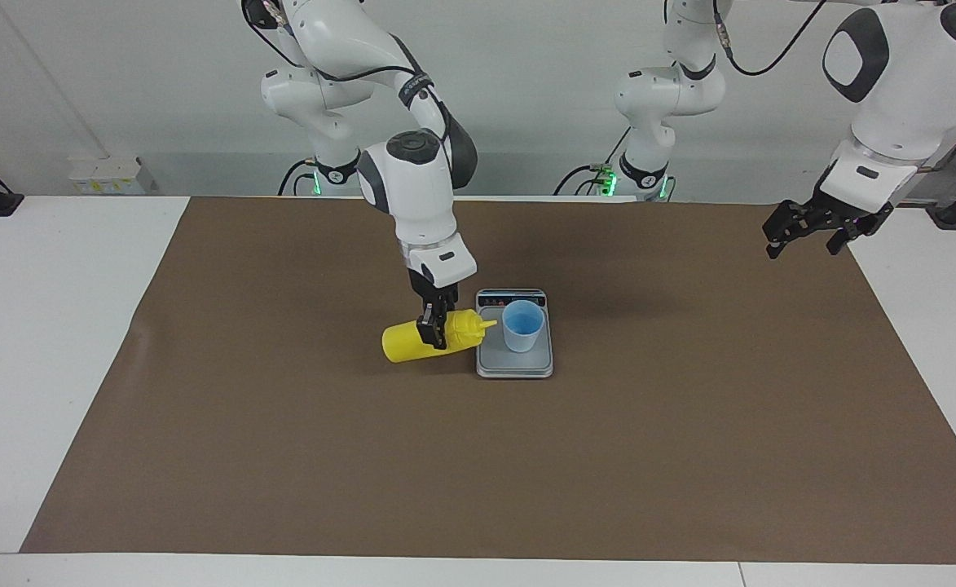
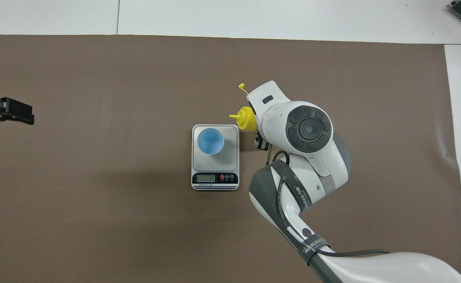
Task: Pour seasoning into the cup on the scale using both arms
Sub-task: 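Tilt the yellow bottle nozzle-down over the blue cup with the right gripper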
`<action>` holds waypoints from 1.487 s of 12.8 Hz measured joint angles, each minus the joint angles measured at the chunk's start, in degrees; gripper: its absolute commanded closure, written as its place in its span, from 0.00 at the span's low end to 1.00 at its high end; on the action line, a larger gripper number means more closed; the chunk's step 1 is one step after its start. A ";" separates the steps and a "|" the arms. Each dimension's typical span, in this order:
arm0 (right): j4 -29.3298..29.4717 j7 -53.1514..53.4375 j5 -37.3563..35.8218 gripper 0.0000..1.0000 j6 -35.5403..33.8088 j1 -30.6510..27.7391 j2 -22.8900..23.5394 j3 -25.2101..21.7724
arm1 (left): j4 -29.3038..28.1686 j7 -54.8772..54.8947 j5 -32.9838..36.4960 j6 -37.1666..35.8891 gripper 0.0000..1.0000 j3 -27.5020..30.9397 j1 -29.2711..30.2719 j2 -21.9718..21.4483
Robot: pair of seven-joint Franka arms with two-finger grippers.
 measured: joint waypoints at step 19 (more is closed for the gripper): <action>0.29 2.96 -20.69 0.77 -5.57 7.13 2.66 0.00 | 0.00 0.00 0.00 0.00 0.00 0.00 0.00 0.00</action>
